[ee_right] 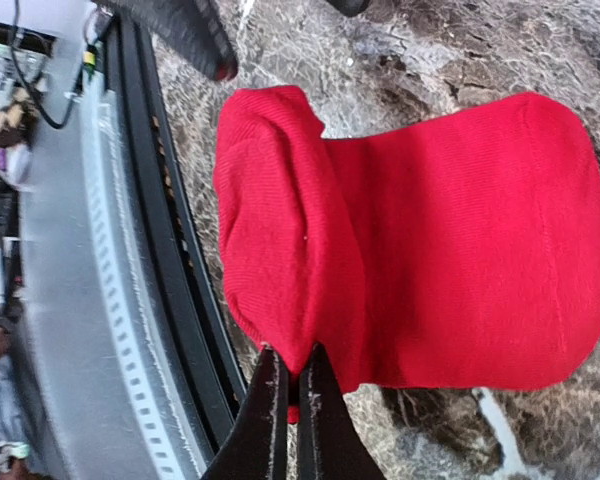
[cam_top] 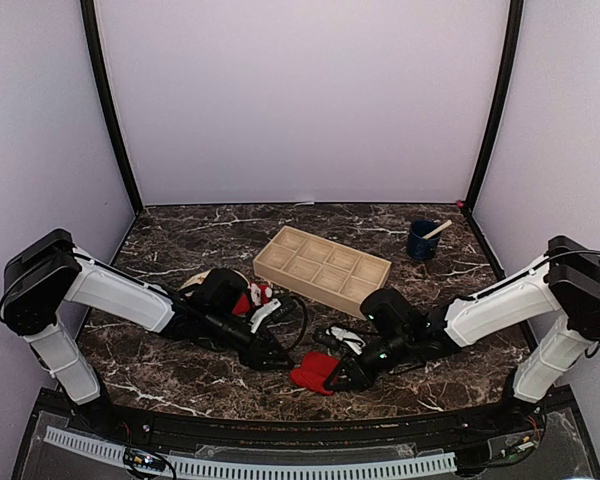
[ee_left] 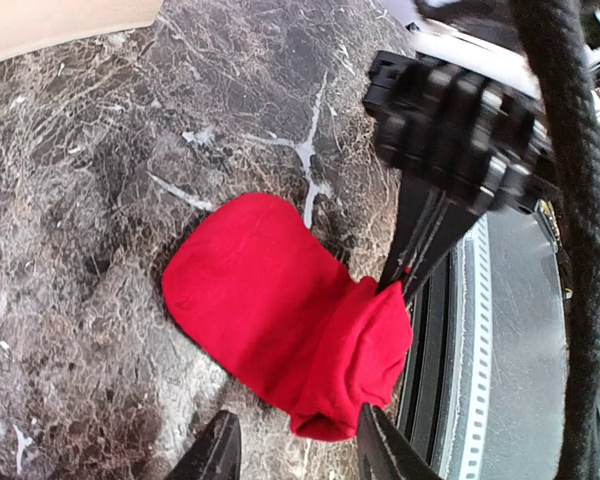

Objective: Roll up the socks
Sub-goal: Roll the sock at the center of the board.

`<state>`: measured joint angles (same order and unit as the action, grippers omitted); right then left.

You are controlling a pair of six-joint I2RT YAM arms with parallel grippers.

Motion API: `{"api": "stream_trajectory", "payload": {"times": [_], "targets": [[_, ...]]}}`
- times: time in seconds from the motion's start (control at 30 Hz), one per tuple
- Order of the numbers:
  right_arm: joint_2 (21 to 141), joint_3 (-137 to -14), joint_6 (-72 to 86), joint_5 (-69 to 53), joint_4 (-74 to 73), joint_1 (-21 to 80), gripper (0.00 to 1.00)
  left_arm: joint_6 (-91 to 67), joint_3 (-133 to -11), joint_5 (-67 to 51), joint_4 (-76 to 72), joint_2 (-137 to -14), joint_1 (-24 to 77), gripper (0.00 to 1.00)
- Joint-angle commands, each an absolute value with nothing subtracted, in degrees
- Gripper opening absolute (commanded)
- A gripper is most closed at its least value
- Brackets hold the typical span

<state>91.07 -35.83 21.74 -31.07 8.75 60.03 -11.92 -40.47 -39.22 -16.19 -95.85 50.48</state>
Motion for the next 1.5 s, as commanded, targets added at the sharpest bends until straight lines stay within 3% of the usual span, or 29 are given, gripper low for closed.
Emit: {"api": "stream_trajectory", "payload": {"times": [0.0,0.8,0.87,0.9,1.23,1.47], "targets": [[93.96,-34.73,26.68,-41.24,14.48,57.5,0.0,-9.94,-40.49,-39.21,-17.91,-94.94,51.27,0.42],[99.98,-33.02,33.47,-49.73,17.53,52.32,0.0,-3.3,-47.99,-41.39,-10.2,-101.61,56.22,0.48],[100.11,-33.0,33.49,-49.89,17.57,52.14,0.0,-2.64,-48.64,-41.1,-9.11,-102.38,56.71,0.8],[100.15,-32.95,33.49,-50.02,17.64,52.12,0.0,-2.29,-49.01,-40.88,-8.51,-102.69,56.88,0.83],[100.11,-32.94,33.25,-50.08,17.46,51.95,0.0,-0.81,-50.25,-38.04,-6.21,-104.1,57.56,0.85],[100.32,-33.03,32.61,-49.62,16.77,51.94,0.0,-0.4,-50.67,-36.94,-6.49,-103.77,58.0,0.77]]}}
